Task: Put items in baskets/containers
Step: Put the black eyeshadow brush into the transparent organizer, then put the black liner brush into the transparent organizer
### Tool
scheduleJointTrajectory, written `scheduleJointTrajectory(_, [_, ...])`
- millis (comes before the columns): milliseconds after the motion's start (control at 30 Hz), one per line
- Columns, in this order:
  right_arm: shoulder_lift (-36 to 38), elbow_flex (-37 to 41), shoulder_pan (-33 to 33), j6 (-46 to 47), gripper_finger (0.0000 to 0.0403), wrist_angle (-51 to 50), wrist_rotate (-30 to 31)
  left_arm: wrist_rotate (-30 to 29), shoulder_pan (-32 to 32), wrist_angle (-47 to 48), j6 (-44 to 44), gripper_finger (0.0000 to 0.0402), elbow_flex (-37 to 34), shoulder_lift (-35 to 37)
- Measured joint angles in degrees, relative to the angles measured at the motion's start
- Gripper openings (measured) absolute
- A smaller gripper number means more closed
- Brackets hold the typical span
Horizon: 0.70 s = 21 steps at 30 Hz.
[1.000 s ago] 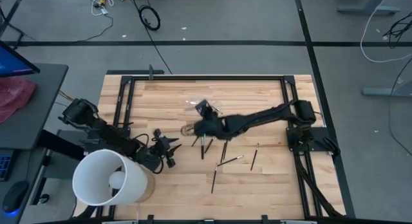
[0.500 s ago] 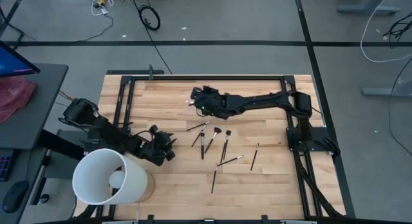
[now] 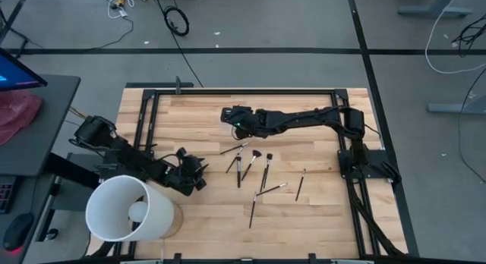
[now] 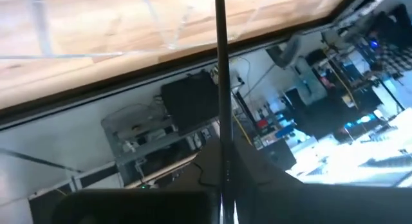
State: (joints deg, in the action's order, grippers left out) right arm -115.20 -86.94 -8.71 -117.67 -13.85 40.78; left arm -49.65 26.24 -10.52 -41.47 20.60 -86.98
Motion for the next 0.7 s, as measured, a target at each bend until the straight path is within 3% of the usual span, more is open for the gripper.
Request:
scheduleJointTrajectory(567, [0.0, 0.0, 0.0, 5.2, 0.0074, -0.3, -4.4, 0.0, 0.0, -0.1, -1.0, 0.0138, 0.0, 0.0])
scheduleJointTrajectory(700, [0.0, 0.0, 0.4, 14.4, 0.0076, 3.9, -1.5, 0.0, 0.0, -0.1, -1.2, 0.0138, 0.0, 0.0])
